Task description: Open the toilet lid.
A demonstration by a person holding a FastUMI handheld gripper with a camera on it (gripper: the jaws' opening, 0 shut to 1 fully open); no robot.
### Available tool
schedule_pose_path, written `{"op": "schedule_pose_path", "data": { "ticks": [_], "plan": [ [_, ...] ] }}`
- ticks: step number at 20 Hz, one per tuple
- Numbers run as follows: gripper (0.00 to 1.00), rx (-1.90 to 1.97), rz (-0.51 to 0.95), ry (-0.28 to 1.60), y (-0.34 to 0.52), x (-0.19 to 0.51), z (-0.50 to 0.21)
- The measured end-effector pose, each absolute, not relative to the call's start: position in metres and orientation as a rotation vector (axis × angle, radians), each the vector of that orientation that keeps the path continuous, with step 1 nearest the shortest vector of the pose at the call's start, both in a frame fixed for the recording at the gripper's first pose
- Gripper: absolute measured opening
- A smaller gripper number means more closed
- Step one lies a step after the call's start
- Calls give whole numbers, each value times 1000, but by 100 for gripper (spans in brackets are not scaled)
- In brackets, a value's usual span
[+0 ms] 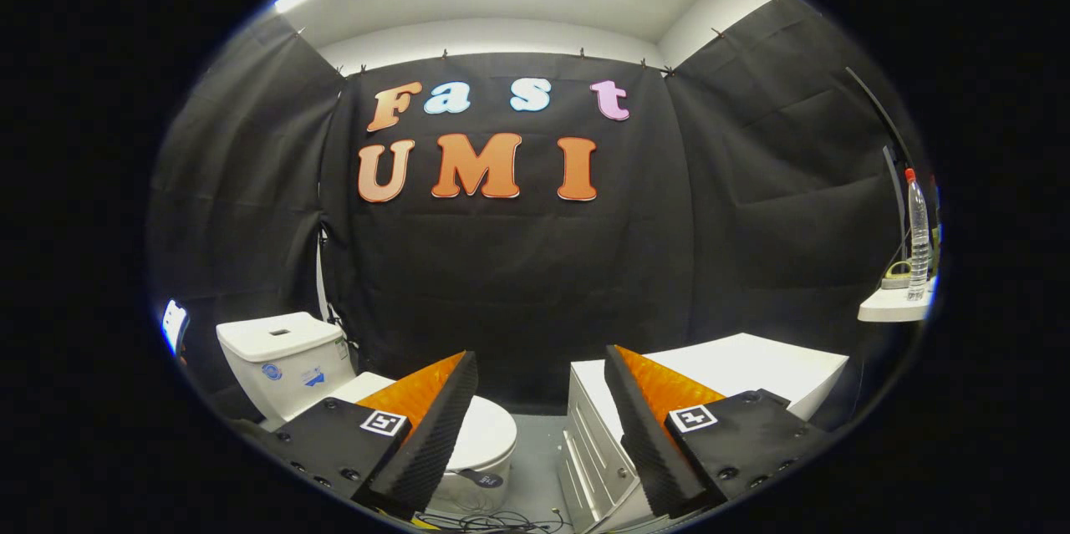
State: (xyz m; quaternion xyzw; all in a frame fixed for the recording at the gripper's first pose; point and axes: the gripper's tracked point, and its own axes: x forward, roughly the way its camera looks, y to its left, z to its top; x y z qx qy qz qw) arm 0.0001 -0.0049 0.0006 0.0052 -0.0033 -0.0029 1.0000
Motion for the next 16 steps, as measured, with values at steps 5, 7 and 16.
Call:
{"op": "schedule_pose_path", "data": {
  "ticks": [5, 7, 16],
  "plan": [
    [98, 10, -4, -6, -4, -1, -1],
    [98, 13, -7, -5, -5, 0, 0],
    [98, 9, -26, -10, -11, 0, 2]
  ]
}}
